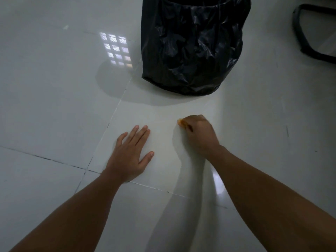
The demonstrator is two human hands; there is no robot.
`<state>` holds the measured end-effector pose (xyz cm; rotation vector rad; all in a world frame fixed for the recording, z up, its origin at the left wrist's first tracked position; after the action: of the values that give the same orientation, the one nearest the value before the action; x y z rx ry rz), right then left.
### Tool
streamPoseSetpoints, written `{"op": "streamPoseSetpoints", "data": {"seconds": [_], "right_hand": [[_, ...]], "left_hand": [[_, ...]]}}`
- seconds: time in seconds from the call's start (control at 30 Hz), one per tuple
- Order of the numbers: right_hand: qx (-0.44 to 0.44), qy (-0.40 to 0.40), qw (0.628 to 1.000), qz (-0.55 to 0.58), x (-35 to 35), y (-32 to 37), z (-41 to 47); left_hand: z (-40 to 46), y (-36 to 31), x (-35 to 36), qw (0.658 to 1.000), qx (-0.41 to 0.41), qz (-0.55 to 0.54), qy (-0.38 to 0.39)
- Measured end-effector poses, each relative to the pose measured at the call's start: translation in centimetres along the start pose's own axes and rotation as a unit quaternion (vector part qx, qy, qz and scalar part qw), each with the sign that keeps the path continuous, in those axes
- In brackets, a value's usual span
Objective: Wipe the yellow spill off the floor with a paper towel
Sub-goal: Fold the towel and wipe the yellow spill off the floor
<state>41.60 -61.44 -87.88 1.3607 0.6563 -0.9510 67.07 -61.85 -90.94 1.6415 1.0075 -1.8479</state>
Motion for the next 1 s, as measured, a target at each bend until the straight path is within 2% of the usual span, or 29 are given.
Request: {"op": "streamPoseSetpoints", "data": {"seconds": [0.13,0.2,0.27,0.4,0.47,0.6,0.73,0.83,0.9,1.0], "right_hand": [[-0.132,0.069,0.989,0.008,2.6,5.0,-2.2],[-0.160,0.082,0.984,0.013,2.3,4.4,-3.7],[-0.149,0.071,0.986,0.005,0.8,2.3,-4.1],[-0.025,0.028,0.998,-0.052,-3.7,-4.1,-5.0],[-0.009,0.015,0.998,-0.059,-5.3,-6.0,-7.4],[-0.076,0.036,0.996,-0.021,-5.0,-4.4,-12.3],[-0.212,0.148,0.966,0.009,-1.8,0.4,-14.4],[-0.215,0.173,0.961,0.029,-1.1,1.3,-15.0],[-0.179,0.135,0.974,0.036,-1.7,0.2,-14.3],[-0.037,-0.013,0.999,0.029,-3.6,-3.1,-12.9]], "left_hand": [[0.1,0.1,-0.1,1.000,-0.003,0.003,0.000],[0.0,0.1,-0.1,1.000,-0.004,0.006,-0.002],[0.1,0.1,-0.2,1.000,-0.001,0.009,-0.005],[0.1,0.1,0.0,1.000,0.002,0.006,-0.009],[0.1,0.1,0.0,1.000,0.000,0.008,-0.007],[0.2,0.0,-0.1,1.000,-0.001,0.019,-0.002],[0.2,-0.2,0.0,1.000,0.001,0.025,0.005],[0.2,-0.2,0.0,1.000,-0.001,0.027,0.009],[0.2,-0.2,0.0,1.000,0.000,0.026,0.011],[0.1,-0.1,0.1,0.999,0.001,0.032,0.011]]}}
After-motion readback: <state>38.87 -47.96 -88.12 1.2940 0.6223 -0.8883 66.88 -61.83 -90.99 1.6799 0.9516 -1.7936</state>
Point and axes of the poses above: each hand's wrist, its own z-axis towards the middle knuckle, its own x-axis out of the palm, y = z × x, the point moved 3 cm from there along z, towards the middle knuckle, and after that the axes turned 3 degrees about x, right-handed, at the moved point
